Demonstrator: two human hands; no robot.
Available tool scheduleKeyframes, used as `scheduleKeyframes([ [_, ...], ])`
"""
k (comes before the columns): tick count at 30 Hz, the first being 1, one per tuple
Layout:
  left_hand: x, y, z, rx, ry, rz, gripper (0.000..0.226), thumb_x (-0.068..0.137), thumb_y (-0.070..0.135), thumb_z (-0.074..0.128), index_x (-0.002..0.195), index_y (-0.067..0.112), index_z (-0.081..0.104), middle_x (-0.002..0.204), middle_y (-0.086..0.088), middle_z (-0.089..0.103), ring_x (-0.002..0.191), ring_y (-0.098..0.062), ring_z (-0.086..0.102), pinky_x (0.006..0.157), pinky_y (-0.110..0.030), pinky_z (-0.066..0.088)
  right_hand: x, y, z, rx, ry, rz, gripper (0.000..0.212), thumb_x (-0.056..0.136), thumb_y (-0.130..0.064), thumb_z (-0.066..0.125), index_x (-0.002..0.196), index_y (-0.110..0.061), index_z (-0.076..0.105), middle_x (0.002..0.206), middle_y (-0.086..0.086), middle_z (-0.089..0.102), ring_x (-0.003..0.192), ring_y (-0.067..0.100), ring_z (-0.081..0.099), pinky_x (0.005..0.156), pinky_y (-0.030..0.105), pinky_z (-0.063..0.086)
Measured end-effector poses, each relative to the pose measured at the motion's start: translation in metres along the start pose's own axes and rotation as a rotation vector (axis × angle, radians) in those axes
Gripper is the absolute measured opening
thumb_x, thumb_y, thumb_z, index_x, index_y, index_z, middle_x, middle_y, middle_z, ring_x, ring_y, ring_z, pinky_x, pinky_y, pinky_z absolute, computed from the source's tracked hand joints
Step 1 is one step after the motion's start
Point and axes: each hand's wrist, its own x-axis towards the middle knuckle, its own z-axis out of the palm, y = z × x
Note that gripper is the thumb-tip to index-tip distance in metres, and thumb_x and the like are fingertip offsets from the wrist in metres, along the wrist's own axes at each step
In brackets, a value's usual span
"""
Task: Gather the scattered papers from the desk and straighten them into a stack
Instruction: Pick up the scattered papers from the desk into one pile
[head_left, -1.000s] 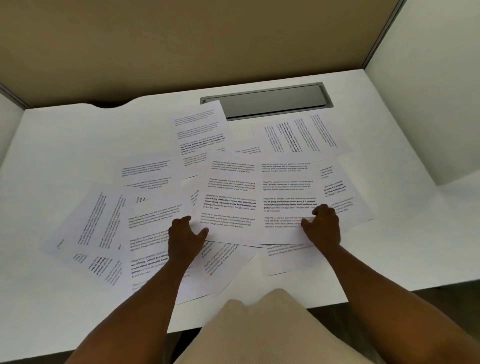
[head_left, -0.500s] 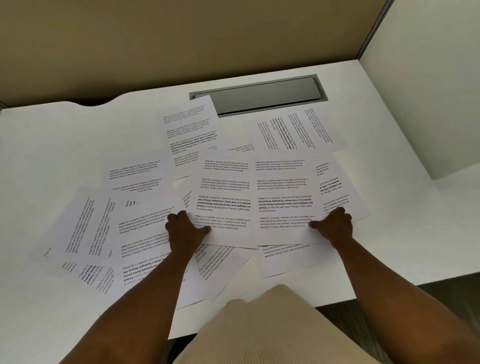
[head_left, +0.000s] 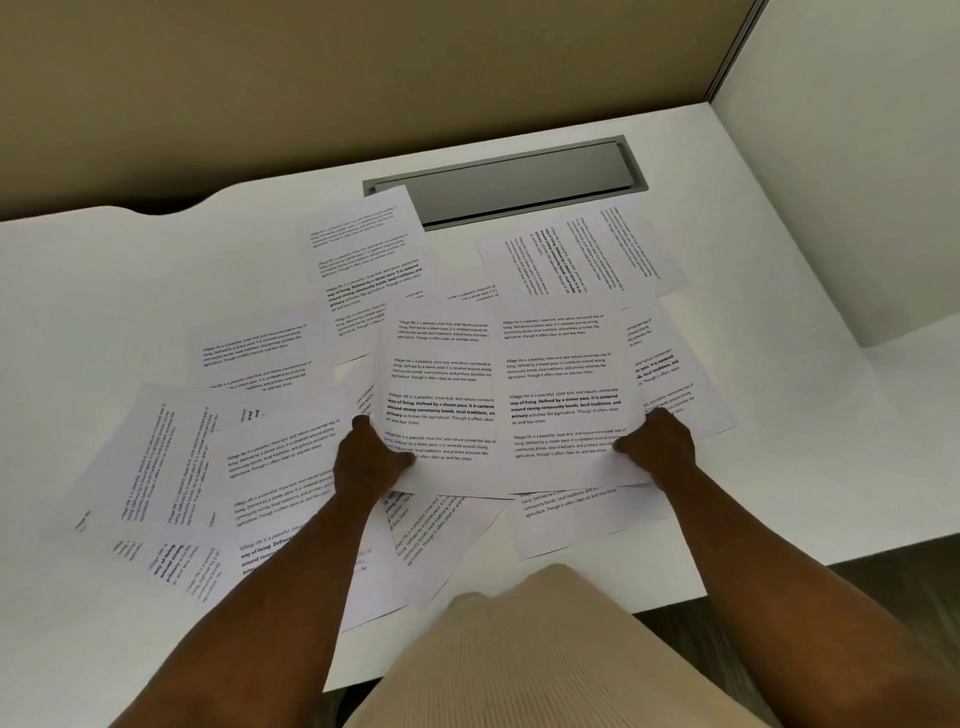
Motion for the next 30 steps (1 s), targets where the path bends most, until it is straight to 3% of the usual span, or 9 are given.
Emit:
scheduleKeyframes([
  [4, 0.001, 0.003, -0.004, -0.033, 0.023, 0.043, 0.047, 0.091, 0.027, 0.063, 0.133, 0.007, 0.051, 0.132, -0.015, 0.06, 0.12, -0.034, 0.056, 0.101, -0.043, 0.046, -0.004, -0.004, -0.007, 0.119, 0.119, -0.14, 0.033, 0.088, -0.02, 0.064, 0.114, -0.002, 0.058, 0.117, 0.018, 0.065, 0.109, 0.034, 0.059, 0.089, 0.034, 0.045],
  [7, 0.002, 0.003, -0.01, -0.139, 0.002, 0.108, 0.04, 0.096, 0.023, 0.056, 0.134, 0.008, 0.054, 0.133, -0.014, 0.06, 0.121, -0.033, 0.057, 0.104, -0.044, 0.045, -0.011, -0.01, -0.023, 0.224, 0.231, -0.303, 0.023, 0.091, -0.018, 0.062, 0.105, -0.001, 0.061, 0.106, 0.017, 0.068, 0.095, 0.032, 0.063, 0.077, 0.027, 0.042],
  [10, -0.002, 0.002, -0.019, -0.319, -0.022, 0.112, 0.037, 0.098, 0.018, 0.055, 0.134, 0.009, 0.056, 0.131, -0.012, 0.061, 0.115, -0.028, 0.059, 0.102, -0.039, 0.046, -0.014, -0.015, -0.045, 0.389, 0.29, -0.322, 0.024, 0.092, -0.02, 0.062, 0.108, -0.003, 0.062, 0.107, 0.015, 0.068, 0.093, 0.027, 0.062, 0.08, 0.028, 0.044],
  [12, -0.007, 0.003, -0.024, -0.51, -0.053, 0.047, 0.037, 0.098, 0.014, 0.055, 0.134, 0.009, 0.056, 0.13, -0.011, 0.062, 0.108, -0.023, 0.059, 0.101, -0.039, 0.047, -0.015, -0.021, -0.058, 0.63, 0.23, -0.242, 0.024, 0.091, -0.019, 0.063, 0.111, -0.006, 0.062, 0.111, 0.015, 0.067, 0.092, 0.023, 0.06, 0.081, 0.031, 0.047],
  [15, -0.013, 0.005, -0.029, -0.723, -0.123, -0.028, 0.037, 0.097, 0.014, 0.057, 0.134, 0.012, 0.056, 0.13, -0.009, 0.062, 0.109, -0.025, 0.061, 0.101, -0.045, 0.049, -0.022, -0.032, -0.069, 1.012, -0.007, -0.137, 0.02, 0.093, -0.016, 0.061, 0.112, -0.013, 0.061, 0.11, 0.009, 0.067, 0.09, 0.019, 0.065, 0.074, 0.032, 0.054],
  [17, -0.016, 0.007, -0.031, -0.852, -0.181, -0.054, 0.036, 0.098, 0.012, 0.055, 0.133, 0.014, 0.056, 0.127, -0.008, 0.064, 0.109, -0.025, 0.063, 0.097, -0.045, 0.052, -0.032, -0.042, -0.069, 1.13, -0.154, -0.116, 0.014, 0.094, -0.015, 0.059, 0.108, -0.016, 0.062, 0.106, 0.002, 0.069, 0.09, 0.015, 0.067, 0.067, 0.028, 0.058],
  [23, -0.038, 0.022, -0.037, -1.109, -0.302, -0.031, 0.029, 0.099, 0.012, 0.052, 0.125, 0.021, 0.059, 0.114, 0.002, 0.07, 0.1, -0.016, 0.067, 0.069, -0.027, 0.059, -0.053, -0.07, -0.037, 1.178, -0.348, -0.147, 0.016, 0.096, -0.015, 0.055, 0.108, -0.018, 0.063, 0.11, 0.0, 0.07, 0.097, 0.015, 0.067, 0.071, 0.026, 0.058],
  [30, -0.053, 0.018, -0.042, -1.117, -0.291, -0.01, 0.026, 0.097, 0.015, 0.055, 0.12, 0.023, 0.064, 0.112, 0.0, 0.074, 0.098, -0.017, 0.072, 0.07, -0.029, 0.059, -0.068, -0.087, -0.004, 0.949, -0.311, -0.175, 0.033, 0.094, -0.014, 0.058, 0.127, -0.014, 0.052, 0.118, 0.005, 0.065, 0.099, 0.021, 0.064, 0.071, 0.035, 0.053],
])
